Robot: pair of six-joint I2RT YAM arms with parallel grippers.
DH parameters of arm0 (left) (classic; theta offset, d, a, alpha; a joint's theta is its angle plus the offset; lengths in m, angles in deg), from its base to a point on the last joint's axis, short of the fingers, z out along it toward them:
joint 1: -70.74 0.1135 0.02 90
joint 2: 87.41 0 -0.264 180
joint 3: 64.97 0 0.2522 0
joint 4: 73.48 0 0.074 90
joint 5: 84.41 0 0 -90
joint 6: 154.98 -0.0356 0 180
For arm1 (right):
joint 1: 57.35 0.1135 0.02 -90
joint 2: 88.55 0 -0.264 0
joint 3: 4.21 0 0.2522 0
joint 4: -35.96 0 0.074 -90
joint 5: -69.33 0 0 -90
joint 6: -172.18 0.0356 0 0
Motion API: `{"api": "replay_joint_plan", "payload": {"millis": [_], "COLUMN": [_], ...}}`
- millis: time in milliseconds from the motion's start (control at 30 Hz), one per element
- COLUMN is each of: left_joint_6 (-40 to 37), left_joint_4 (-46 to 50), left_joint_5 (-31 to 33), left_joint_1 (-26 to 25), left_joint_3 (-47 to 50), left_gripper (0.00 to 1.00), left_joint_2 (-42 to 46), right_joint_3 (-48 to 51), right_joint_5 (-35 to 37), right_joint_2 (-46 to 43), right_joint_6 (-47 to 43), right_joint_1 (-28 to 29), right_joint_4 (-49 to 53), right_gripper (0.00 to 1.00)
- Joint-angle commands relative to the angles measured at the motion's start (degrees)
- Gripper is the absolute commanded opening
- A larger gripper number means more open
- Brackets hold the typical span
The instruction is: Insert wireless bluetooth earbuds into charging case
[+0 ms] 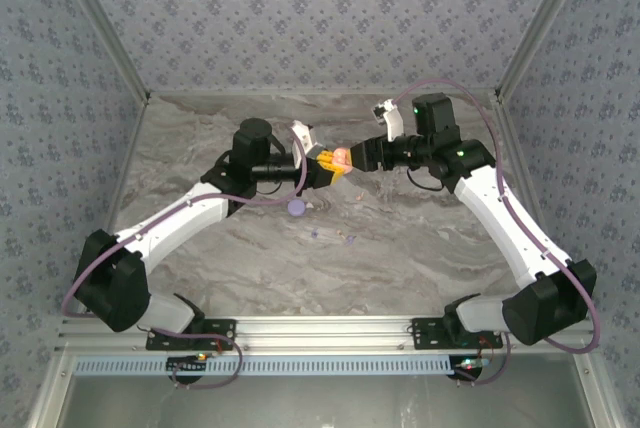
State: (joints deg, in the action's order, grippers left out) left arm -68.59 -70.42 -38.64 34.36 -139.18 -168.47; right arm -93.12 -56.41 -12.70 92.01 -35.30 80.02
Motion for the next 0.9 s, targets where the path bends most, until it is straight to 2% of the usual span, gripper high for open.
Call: {"api": "replay_joint_plan", "payload": {"millis": [0, 100, 267, 533, 700, 867], "left_joint_6": [2.8, 6.3, 12.3, 14.3, 14.4, 14.3], "left_joint_4": [-3.1, -5.1, -12.2, -10.5, -8.8, -6.3], "left_joint_5": [1.1, 4.9, 4.6, 6.0, 7.5, 8.6], "left_joint_1": [-0.3, 0.2, 2.1, 2.5, 2.3, 1.4], "left_joint_3": [0.7, 1.7, 5.8, 8.9, 11.1, 12.2], "left_gripper": [0.14, 0.14, 0.14, 0.15, 0.15, 0.14], "left_joint_2": [0.8, -0.1, -0.7, 2.1, 4.6, 6.5], "right_joint_3": [-1.3, -1.2, 0.1, 3.5, 5.2, 4.8], "right_joint_5": [1.9, 3.6, 7.9, 11.1, 11.0, 9.5], "right_joint_2": [-1.0, -2.0, -2.3, 4.2, 9.6, 15.9], "right_joint_6": [0.7, 0.7, 1.5, 4.3, 5.0, 4.6], "right_joint_1": [-0.2, -0.3, -1.4, -5.1, -5.3, -5.4], "right_joint_4": [0.0, 0.4, 2.2, 7.1, 6.1, 4.4], "right_gripper": [0.57, 0.57, 0.57, 0.56, 0.51, 0.37]}}
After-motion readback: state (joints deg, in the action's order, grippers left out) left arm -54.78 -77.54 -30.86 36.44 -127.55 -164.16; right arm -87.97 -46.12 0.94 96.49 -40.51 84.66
